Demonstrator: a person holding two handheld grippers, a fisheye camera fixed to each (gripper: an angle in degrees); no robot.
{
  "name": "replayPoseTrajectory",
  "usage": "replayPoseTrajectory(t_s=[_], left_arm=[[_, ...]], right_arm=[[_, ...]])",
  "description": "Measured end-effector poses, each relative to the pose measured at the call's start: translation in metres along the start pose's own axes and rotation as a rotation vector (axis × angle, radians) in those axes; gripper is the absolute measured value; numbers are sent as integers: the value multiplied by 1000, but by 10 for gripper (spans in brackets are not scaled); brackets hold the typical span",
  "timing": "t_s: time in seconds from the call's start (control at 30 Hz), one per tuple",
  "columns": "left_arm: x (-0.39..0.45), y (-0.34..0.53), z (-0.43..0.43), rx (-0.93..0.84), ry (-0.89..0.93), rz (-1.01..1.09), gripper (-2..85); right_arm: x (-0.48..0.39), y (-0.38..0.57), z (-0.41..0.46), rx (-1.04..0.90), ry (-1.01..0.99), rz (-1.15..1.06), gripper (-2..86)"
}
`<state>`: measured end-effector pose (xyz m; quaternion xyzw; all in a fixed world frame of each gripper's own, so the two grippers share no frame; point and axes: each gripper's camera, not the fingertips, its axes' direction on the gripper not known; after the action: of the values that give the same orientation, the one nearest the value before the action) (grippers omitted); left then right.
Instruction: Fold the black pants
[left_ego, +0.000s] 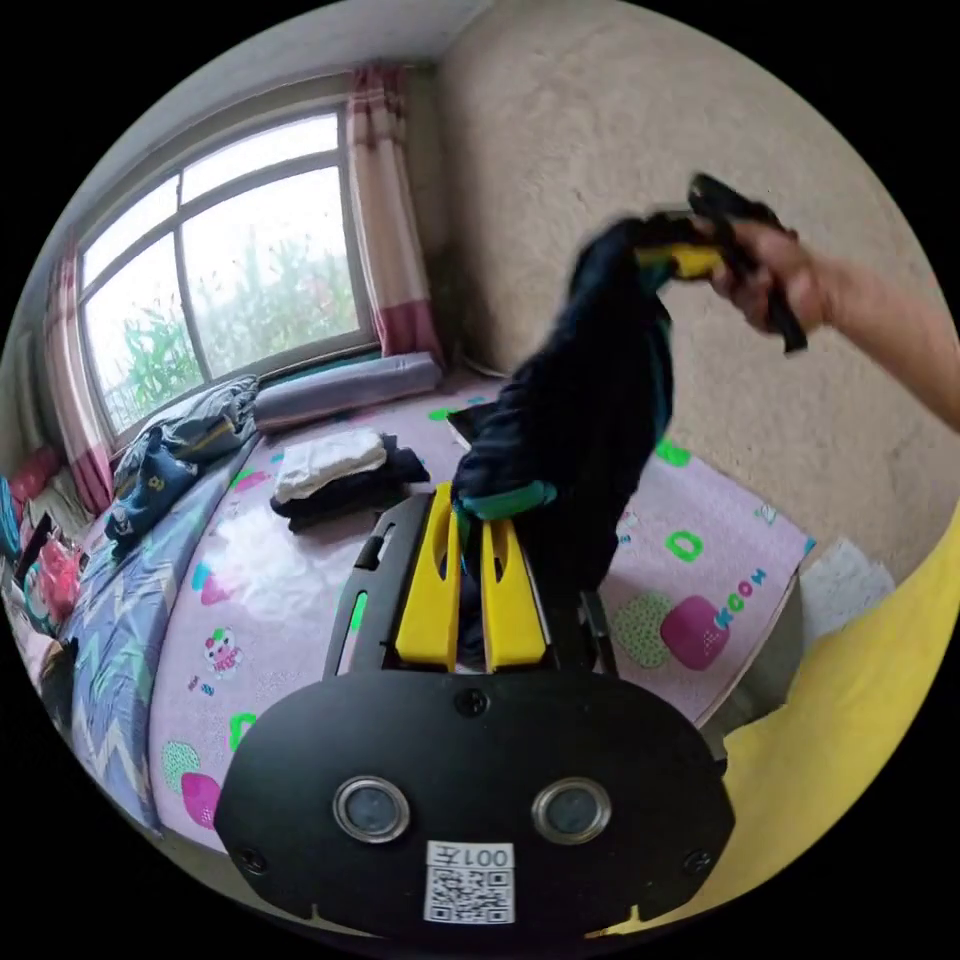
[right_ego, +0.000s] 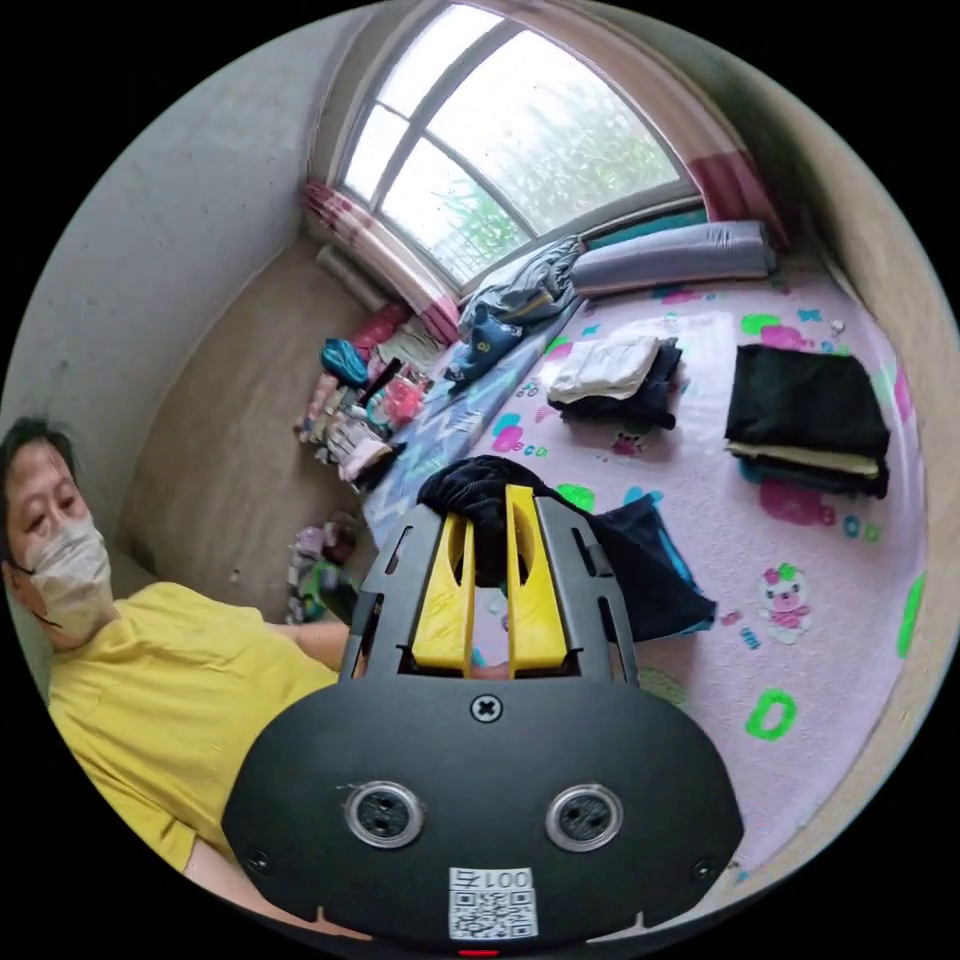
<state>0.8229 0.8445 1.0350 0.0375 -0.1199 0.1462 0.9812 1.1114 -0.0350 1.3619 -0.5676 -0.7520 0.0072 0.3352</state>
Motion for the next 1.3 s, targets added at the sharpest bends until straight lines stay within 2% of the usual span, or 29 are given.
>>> replayPoseTrajectory(t_s=[0.1,0.2,0.4,0.57,0.8,0.93,1.0,1.2,1.3], left_arm=[[-41,-11,-52,77,-1,-5,-10],[-61,-54,-110,169,-111,142,-14],[-70,-169,-249,339,-331,331,-15],[-49,-243,-381,450,-574,405,-15],[-70,-277,-485,461,-695,342,-15],[-114,-271,-528,488,-732,294,-15],[-142,-268,-541,470,-738,273,-15],[-231,-277,-566,394,-807,267,-14],[-259,-317,-563,389,-856,285,-11]], right_arm=[[-39,-5,-9,-84,152,-173,58],[-105,-23,-20,-115,260,-415,58],[-261,-69,-83,23,432,-828,58],[-372,-92,-137,160,496,-995,56],[-513,-95,-157,297,591,-1156,53],[-559,-103,-133,266,502,-1178,50],[-577,-110,-105,222,371,-1178,47],[-586,-143,-30,148,90,-1139,33],[-573,-161,-13,146,-32,-1090,22]])
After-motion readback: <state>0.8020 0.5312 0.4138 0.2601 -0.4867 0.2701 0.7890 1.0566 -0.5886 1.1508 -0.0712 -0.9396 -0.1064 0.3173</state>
